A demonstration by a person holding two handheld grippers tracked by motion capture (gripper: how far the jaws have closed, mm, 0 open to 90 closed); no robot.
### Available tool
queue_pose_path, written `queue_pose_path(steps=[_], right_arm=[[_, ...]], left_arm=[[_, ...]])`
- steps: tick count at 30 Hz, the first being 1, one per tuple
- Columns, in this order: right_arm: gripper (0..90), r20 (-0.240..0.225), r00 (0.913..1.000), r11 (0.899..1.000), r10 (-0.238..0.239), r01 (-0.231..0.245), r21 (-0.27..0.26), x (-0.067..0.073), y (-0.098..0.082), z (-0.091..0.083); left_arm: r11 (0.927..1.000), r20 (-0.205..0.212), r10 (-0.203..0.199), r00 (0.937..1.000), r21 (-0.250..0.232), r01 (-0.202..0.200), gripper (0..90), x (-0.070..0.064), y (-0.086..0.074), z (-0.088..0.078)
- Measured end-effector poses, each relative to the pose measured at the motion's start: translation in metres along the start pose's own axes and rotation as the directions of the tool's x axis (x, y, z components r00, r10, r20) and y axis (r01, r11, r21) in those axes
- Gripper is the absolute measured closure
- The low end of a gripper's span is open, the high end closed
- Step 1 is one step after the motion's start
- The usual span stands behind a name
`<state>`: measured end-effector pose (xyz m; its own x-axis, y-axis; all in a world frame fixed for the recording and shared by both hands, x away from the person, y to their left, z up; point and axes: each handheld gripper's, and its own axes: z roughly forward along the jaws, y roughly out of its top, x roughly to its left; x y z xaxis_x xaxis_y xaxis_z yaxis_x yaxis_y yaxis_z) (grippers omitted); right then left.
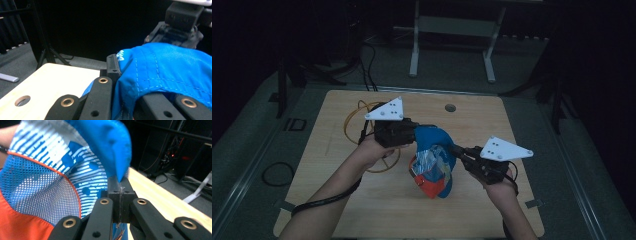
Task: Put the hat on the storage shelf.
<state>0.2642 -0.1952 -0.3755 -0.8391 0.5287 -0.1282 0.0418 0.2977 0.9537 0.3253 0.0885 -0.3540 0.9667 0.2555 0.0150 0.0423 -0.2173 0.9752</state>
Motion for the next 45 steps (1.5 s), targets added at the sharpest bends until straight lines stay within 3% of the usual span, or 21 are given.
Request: queue_pose_path(steps=[5, 7, 8, 10, 13, 15, 17, 21, 25, 28, 31, 32, 34, 37, 39, 41, 43, 45], right_arm=[[90.0, -0.028, 0.9992, 0.998, 0.028, -0.030, -0.050, -0.007, 0.010, -0.011], [90.0, -0.023, 0.9996, 0.999, 0.017, -0.018, -0.048, -0.007, 0.014, -0.011], [90.0, -0.025, 0.9996, 0.999, 0.012, -0.013, -0.044, -0.007, 0.015, -0.011], [90.0, -0.027, 0.9995, 0.999, 0.014, -0.015, -0.041, -0.008, 0.018, -0.011], [90.0, -0.029, 0.9993, 0.999, 0.022, -0.023, -0.043, -0.011, 0.022, -0.012], [90.0, -0.043, 0.9988, 0.998, 0.024, -0.026, -0.051, -0.013, 0.024, -0.013], [90.0, -0.024, 0.9997, 0.999, 0.002, -0.003, -0.046, -0.010, 0.027, -0.012], [90.0, -0.016, 0.9999, 0.999, -0.001, 0.000, -0.054, -0.010, 0.032, -0.012], [90.0, -0.018, 0.9997, 0.996, 0.014, -0.016, -0.082, -0.014, 0.039, -0.015], [90.0, -0.019, 0.9996, 0.995, 0.021, -0.023, -0.097, -0.018, 0.048, -0.014], [90.0, -0.026, 0.9993, 0.993, 0.026, -0.029, -0.111, -0.023, 0.058, -0.010], [90.0, -0.027, 0.9993, 0.993, 0.027, -0.030, -0.114, -0.024, 0.061, -0.008], [90.0, -0.036, 0.9988, 0.991, 0.032, -0.036, -0.127, -0.025, 0.068, -0.004], [90.0, -0.043, 0.9987, 0.990, 0.028, -0.034, -0.138, -0.025, 0.077, 0.005], [90.0, -0.049, 0.9983, 0.990, 0.030, -0.036, -0.137, -0.025, 0.084, 0.012], [90.0, -0.053, 0.9984, 0.991, 0.023, -0.029, -0.132, -0.025, 0.092, 0.021], [90.0, -0.063, 0.9979, 0.992, 0.016, -0.023, -0.125, -0.023, 0.101, 0.033], [90.0, -0.067, 0.9976, 0.993, 0.015, -0.023, -0.120, -0.022, 0.106, 0.043]], left_arm=[[0.9994, 0.002, 0.020, 0.9998, 0.027, -0.020, 89.6, -0.001, -0.004, -0.006], [0.9987, -0.011, 0.035, 0.9993, 0.037, -0.035, 88.8, -0.004, -0.003, -0.008], [0.9987, -0.017, 0.035, 0.9992, 0.038, -0.034, 86.4, -0.005, -0.003, -0.010], [0.9975, -0.029, 0.048, 0.9984, 0.054, -0.046, 73.2, -0.006, -0.003, -0.014], [0.9967, -0.051, 0.065, 0.9966, 0.053, -0.062, 65.2, -0.009, -0.002, -0.025], [0.9930, -0.077, 0.092, 0.9928, 0.081, -0.085, 60.5, -0.013, -0.002, -0.034], [0.9907, -0.100, 0.104, 0.9896, 0.098, -0.094, 59.1, -0.015, -0.004, -0.040], [0.9960, -0.143, 0.052, 0.9884, 0.080, -0.041, 54.9, -0.011, -0.008, -0.058], [0.9987, -0.209, 0.032, 0.9774, 0.046, -0.023, 48.5, -0.015, -0.015, -0.078], [0.9995, -0.265, 0.027, 0.9638, 0.026, -0.020, 40.8, -0.022, -0.023, -0.093], [0.9995, -0.342, 0.025, 0.9393, 0.028, -0.017, 33.8, -0.028, -0.037, -0.107], [0.9993, -0.372, 0.025, 0.9279, 0.035, -0.013, 31.5, -0.029, -0.042, -0.110], [0.9994, -0.437, 0.019, 0.8993, 0.034, -0.004, 25.3, -0.031, -0.054, -0.118], [0.9998, -0.501, -0.003, 0.8653, 0.017, 0.013, 12.0, -0.033, -0.072, -0.128], [0.9994, -0.528, -0.028, 0.8485, 0.001, 0.033, 4.3, -0.037, -0.085, -0.134], [0.9993, -0.586, -0.032, 0.8100, -0.001, 0.038, 2.3, -0.042, -0.099, -0.139], [0.9974, -0.629, -0.068, 0.7745, -0.024, 0.068, 2.3, -0.046, -0.116, -0.141], [0.9948, -0.688, -0.102, 0.7189, -0.065, 0.079, 2.3, -0.053, -0.136, -0.143]])
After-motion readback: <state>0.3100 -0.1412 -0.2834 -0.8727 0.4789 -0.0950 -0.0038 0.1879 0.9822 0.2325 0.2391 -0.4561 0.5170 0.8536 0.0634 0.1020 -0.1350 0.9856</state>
